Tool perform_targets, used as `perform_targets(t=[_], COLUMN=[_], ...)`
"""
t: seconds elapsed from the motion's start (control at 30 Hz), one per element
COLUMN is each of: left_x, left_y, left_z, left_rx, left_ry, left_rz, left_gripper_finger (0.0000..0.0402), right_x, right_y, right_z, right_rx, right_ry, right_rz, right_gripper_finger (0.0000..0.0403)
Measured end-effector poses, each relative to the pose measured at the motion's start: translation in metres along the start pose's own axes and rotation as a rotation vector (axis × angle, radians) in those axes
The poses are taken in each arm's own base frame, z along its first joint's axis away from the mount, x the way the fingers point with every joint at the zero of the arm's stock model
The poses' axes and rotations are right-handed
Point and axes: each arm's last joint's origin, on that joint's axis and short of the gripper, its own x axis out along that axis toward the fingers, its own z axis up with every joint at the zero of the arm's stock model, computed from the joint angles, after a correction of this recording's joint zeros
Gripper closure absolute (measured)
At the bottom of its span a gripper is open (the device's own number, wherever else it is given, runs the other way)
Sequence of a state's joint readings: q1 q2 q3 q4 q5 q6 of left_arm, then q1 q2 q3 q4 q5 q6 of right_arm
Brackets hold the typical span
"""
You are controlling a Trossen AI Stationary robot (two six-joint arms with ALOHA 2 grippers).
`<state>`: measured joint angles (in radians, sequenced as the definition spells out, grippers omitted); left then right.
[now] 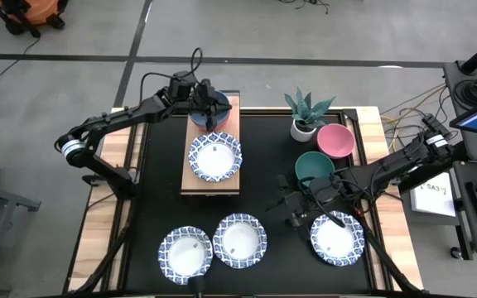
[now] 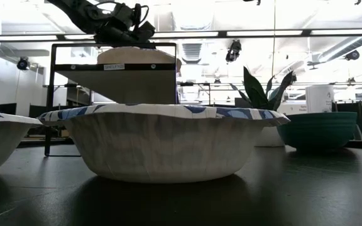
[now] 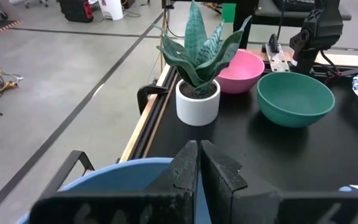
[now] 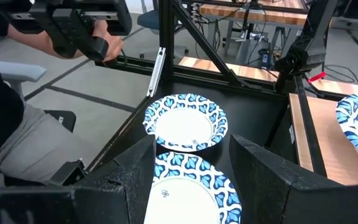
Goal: Place and stack bowls onto a shelf
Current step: Stack the blue bowl on the orange bowl on the shelf, then stack the green bowl on the blue bowl on the shelf
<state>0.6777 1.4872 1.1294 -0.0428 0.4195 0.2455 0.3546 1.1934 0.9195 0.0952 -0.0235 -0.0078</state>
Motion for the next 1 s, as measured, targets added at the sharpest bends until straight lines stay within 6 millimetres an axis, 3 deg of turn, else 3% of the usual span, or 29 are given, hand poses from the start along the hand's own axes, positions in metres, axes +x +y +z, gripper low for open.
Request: perform_targets(t=[0.27, 0.5, 0.7, 0.87, 1.0], left_x=[-0.007, -0.047, -0.082, -0.099, -0.111], left_y=[-0.002, -0.021, -0.060, -0.102, -0.128], left_z=[0.007, 0.042, 0.051, 0.039, 0.023], left_rx=[-0.001, 0.009, 0.006, 0.030, 0.026], left_ry=[-0.014, -0.179, -0.178, -0.166, -0.167], left_rz=[-0.005, -0.156, -0.265, -0.389, -0.388], left_gripper_finger=[0.0402, 0.0402, 0.0402, 0.0402, 0.0402], right_x=[0.000, -0.003, -0.010, -0.021, -0.036], right_y=[0.000, -0.011, -0.022, -0.037, -0.052], right_z=[0.000, -0.006, -0.009, -0.020, -0.034], right_rx=[0.029, 0.268, 0.469, 0.657, 0.846], right_ry=[0.000, 0.031, 0.153, 0.295, 0.470], right_rz=[-0.012, -0.361, -0.512, -0.644, -0.803], right_gripper_finger=[0.0211, 0.0211, 0.0211, 0.0211, 0.0211])
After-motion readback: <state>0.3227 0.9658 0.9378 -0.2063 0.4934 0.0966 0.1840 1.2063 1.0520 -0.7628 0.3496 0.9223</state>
